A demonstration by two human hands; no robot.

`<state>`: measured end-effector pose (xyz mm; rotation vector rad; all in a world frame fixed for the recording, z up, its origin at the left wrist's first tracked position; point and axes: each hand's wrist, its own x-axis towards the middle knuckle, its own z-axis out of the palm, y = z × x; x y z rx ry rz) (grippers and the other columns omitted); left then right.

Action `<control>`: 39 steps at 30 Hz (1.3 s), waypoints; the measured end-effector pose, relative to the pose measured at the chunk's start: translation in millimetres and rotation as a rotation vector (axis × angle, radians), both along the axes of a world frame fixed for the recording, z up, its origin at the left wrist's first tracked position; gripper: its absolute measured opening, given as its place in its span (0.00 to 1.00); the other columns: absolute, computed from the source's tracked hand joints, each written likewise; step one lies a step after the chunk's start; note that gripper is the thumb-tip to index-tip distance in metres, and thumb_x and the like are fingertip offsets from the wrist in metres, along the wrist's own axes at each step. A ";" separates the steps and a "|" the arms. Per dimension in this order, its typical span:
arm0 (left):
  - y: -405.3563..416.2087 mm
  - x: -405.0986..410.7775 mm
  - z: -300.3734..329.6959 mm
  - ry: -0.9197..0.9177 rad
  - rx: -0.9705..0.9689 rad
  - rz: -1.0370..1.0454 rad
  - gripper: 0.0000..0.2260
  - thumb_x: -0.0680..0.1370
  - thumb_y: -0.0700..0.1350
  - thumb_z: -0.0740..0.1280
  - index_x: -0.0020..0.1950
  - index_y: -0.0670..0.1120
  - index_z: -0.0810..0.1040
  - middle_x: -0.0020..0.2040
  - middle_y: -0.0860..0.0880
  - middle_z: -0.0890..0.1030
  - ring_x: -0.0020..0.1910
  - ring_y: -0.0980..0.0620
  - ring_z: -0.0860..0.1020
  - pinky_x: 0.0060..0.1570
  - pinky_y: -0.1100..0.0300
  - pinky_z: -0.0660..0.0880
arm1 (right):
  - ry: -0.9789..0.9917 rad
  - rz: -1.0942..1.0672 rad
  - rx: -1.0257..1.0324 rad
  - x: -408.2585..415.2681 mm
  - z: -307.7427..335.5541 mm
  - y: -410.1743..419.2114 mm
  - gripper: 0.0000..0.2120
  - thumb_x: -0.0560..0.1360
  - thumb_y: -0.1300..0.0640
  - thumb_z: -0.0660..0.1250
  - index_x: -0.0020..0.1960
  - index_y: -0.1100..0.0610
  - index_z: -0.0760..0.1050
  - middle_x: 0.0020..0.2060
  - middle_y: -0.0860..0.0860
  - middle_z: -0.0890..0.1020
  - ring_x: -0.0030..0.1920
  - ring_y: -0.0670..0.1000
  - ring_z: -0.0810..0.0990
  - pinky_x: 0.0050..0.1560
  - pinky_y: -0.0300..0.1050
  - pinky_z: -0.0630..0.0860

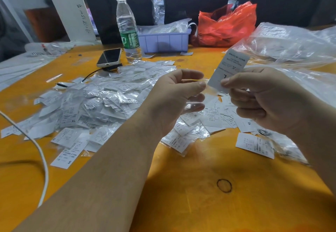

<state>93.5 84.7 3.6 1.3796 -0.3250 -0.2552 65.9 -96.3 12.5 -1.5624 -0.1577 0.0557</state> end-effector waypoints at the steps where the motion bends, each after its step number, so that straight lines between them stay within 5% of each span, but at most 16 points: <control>1: -0.2 -0.3 0.3 0.003 -0.006 -0.005 0.06 0.76 0.34 0.69 0.48 0.44 0.79 0.36 0.49 0.79 0.32 0.53 0.78 0.36 0.58 0.79 | 0.000 0.000 -0.008 -0.3 0.2 0.2 0.07 0.67 0.59 0.68 0.44 0.60 0.77 0.24 0.50 0.60 0.22 0.45 0.53 0.20 0.31 0.54; 17: 1.1 -3.1 0.5 -0.084 0.087 0.007 0.10 0.74 0.34 0.72 0.52 0.45 0.78 0.38 0.50 0.81 0.36 0.53 0.80 0.39 0.59 0.80 | -0.007 -0.067 -0.090 -2.6 -1.7 4.1 0.06 0.74 0.63 0.66 0.49 0.65 0.77 0.24 0.50 0.59 0.22 0.45 0.53 0.20 0.33 0.54; 27: 1.6 -5.6 2.0 -0.085 0.138 0.006 0.10 0.74 0.35 0.72 0.53 0.46 0.78 0.48 0.42 0.81 0.37 0.53 0.79 0.41 0.59 0.81 | 0.019 -0.029 -0.057 -2.4 -4.2 4.9 0.04 0.75 0.60 0.67 0.43 0.59 0.79 0.24 0.50 0.59 0.21 0.45 0.53 0.20 0.32 0.55; 31: 2.2 -5.3 3.1 -0.083 0.146 -0.004 0.10 0.74 0.36 0.72 0.52 0.47 0.78 0.46 0.41 0.82 0.35 0.54 0.78 0.40 0.60 0.81 | -0.033 -0.035 -0.044 -1.5 1.7 0.4 0.14 0.75 0.56 0.67 0.31 0.52 0.82 0.24 0.50 0.59 0.22 0.46 0.52 0.20 0.32 0.54; 39: 2.2 -5.7 4.5 -0.042 0.107 -0.024 0.10 0.75 0.36 0.71 0.55 0.45 0.78 0.49 0.40 0.83 0.37 0.53 0.78 0.40 0.59 0.80 | -0.089 -0.102 0.055 -2.4 -1.8 5.2 0.14 0.76 0.59 0.67 0.33 0.54 0.83 0.23 0.48 0.58 0.22 0.46 0.53 0.19 0.34 0.54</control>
